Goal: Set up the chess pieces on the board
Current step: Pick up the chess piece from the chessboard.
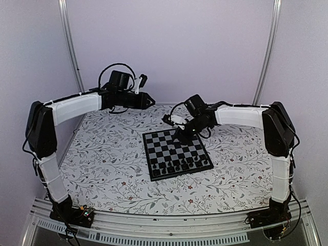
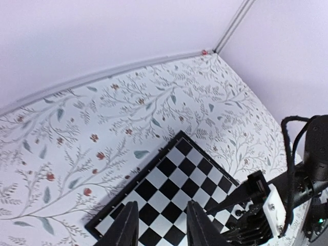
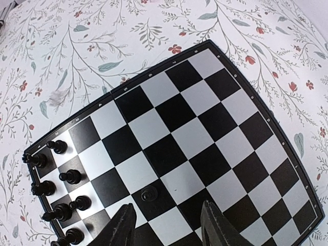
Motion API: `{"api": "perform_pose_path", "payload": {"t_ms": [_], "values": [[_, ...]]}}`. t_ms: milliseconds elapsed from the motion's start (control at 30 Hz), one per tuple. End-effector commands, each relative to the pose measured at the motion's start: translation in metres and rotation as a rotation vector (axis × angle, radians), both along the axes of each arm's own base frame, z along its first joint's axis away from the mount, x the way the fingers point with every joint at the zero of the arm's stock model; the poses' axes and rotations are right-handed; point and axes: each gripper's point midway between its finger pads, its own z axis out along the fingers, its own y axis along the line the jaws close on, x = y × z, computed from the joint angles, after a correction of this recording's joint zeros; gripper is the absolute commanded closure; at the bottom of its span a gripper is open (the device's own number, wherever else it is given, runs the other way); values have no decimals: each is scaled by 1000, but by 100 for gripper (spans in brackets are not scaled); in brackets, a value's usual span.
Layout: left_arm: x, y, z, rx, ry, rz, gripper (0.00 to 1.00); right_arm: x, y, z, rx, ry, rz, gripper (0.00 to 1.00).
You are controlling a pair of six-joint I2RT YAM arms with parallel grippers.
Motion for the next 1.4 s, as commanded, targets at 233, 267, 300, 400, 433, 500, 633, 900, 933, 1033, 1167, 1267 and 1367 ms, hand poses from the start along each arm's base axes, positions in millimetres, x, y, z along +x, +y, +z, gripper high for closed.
{"api": "perform_pose_path", "payload": {"t_ms": [233, 267, 300, 400, 433, 500, 633, 900, 933, 1033, 1167, 1267, 1367], "values": [[-1, 66, 15, 219, -327, 145, 46, -4, 14, -28, -20, 132, 30, 55], [-2, 64, 14, 212, -322, 138, 46, -4, 14, -33, -28, 138, 28, 55], [-3, 63, 13, 206, -312, 127, 46, -3, 14, -34, -30, 141, 27, 55], [-4, 57, 4, 199, -275, 97, 47, -4, 15, -41, -35, 160, 30, 57], [-3, 56, 3, 195, -265, 91, 47, -5, 16, -43, -36, 166, 32, 58], [-3, 53, -1, 187, -241, 79, 48, -5, 16, -46, -37, 174, 32, 62], [-4, 48, -6, 169, -212, 57, 49, -6, 16, -50, -39, 185, 34, 75], [-4, 44, -16, 161, -169, 34, 49, -6, 14, -42, -42, 162, 36, 93], [-3, 43, -17, 160, -163, 31, 49, -7, 13, -40, -44, 155, 36, 93], [-4, 42, -19, 158, -155, 24, 50, -10, 6, -32, -49, 135, 39, 94], [-5, 40, -19, 148, -145, 16, 50, -23, -3, -10, -33, 103, 63, 93], [-5, 40, -19, 144, -141, 16, 50, -36, -10, -7, -32, 114, 89, 94], [-5, 40, -21, 146, -135, 16, 50, -49, -16, -7, -34, 135, 114, 93]]}}
